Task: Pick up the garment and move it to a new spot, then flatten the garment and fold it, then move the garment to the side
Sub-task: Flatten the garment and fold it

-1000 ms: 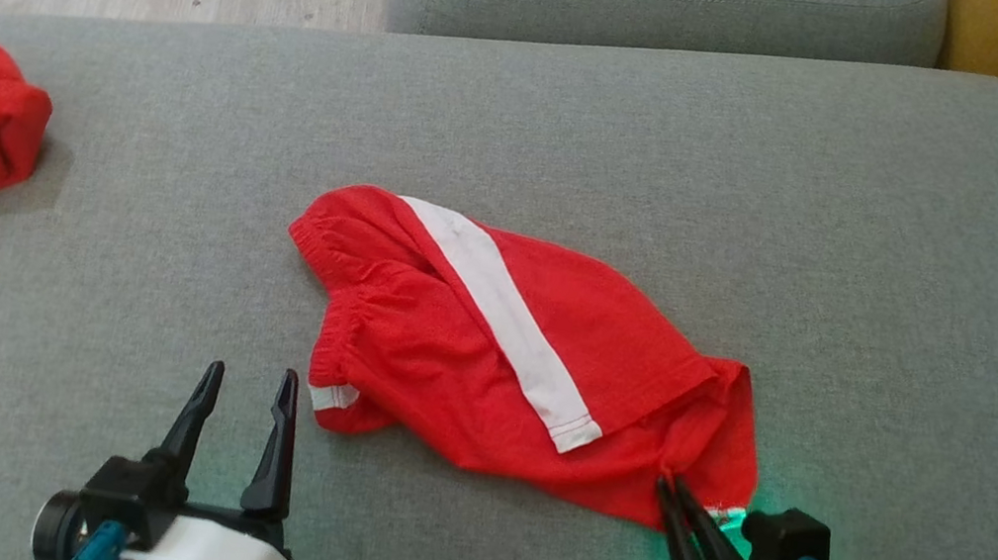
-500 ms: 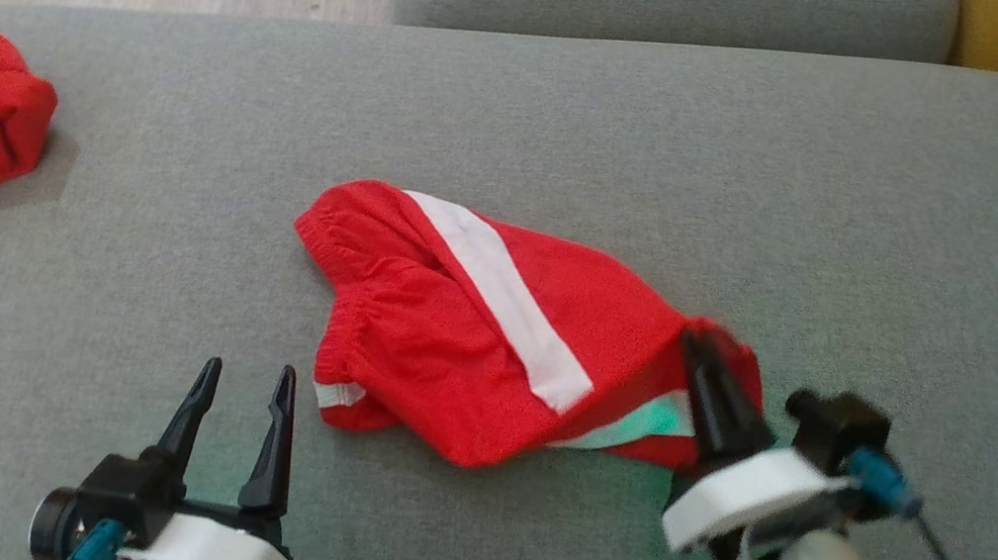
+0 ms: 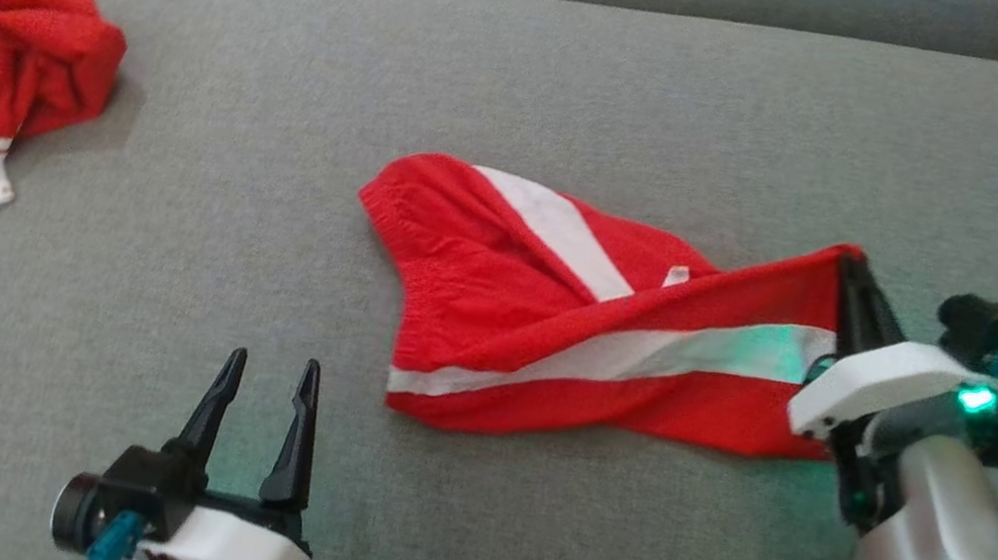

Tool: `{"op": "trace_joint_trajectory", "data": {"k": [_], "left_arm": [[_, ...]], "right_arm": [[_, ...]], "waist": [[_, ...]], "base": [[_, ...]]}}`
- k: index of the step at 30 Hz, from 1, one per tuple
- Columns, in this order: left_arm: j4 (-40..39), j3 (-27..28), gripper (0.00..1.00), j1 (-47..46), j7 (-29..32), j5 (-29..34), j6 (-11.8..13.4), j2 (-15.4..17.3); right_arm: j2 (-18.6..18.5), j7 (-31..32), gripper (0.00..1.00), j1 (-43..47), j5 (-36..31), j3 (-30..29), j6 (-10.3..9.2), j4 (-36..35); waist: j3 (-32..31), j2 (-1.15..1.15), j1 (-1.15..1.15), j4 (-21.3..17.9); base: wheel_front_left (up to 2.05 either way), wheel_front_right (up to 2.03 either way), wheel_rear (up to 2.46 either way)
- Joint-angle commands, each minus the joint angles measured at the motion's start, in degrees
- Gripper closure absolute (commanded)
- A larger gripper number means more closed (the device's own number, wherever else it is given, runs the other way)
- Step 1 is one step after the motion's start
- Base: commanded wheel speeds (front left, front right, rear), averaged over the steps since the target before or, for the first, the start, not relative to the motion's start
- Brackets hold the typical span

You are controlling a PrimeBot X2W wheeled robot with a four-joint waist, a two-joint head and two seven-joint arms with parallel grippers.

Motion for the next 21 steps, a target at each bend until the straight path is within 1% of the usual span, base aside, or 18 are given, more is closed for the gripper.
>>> {"op": "trace_joint_trajectory", "data": {"k": [1,4,8,9,10,11,17,21], "left_arm": [[-1.81,1.28,0.0,-3.03,-0.7,0.51,-0.5,-0.14],[-1.74,1.02,0.0,-3.71,-0.7,0.67,-0.65,-0.24],[-1.6,0.81,0.0,-4.24,-0.7,0.76,-0.68,-0.38],[-1.55,0.76,0.0,-4.33,-0.7,0.77,-0.73,-0.4],[-1.52,0.71,0.0,-4.43,-0.7,0.78,-0.8,-0.42],[-1.46,0.65,0.0,-4.51,-0.7,0.79,-0.89,-0.45],[-1.29,0.03,0.0,-4.66,-0.7,0.87,-1.21,-0.55],[-1.51,-0.28,0.0,-4.47,-0.7,0.86,-1.09,-0.6]], "right_arm": [[-0.76,-0.87,1.0,-3.72,-0.15,0.02,0.44,0.81],[-1.91,-1.61,1.0,-6.28,-0.65,-1.33,0.44,5.05],[-2.71,-3.02,1.0,-8.68,-0.89,-1.63,0.44,9.42],[-2.86,-3.42,0.66,-9.08,-0.92,-1.57,0.44,10.38],[-2.92,-3.82,0.24,-9.41,-0.91,-1.41,0.44,11.26],[-2.95,-4.32,0.0,-9.66,-1.0,-1.22,0.44,11.99],[-2.56,-6.3,0.0,-9.59,-0.68,0.61,0.44,14.2],[-2.45,-7.63,0.0,-8.17,-0.01,2.66,0.44,13.13]], "waist": [[1.31,0.0,-0.01,1.3],[2.22,0.0,-0.01,2.12],[2.7,0.0,-0.01,2.51],[2.72,0.0,-0.01,2.5],[2.68,0.0,-0.01,2.43],[2.56,0.0,-0.01,2.27],[1.54,0.0,-0.01,0.86],[0.56,0.0,-0.01,-0.72]], "base": [[0.0,0.0,0.0],[0.0,0.0,0.0],[0.0,0.0,0.0],[0.0,0.0,0.0],[0.0,0.0,0.0],[0.0,0.0,0.0],[0.0,0.0,0.0],[0.0,0.0,0.0]]}}
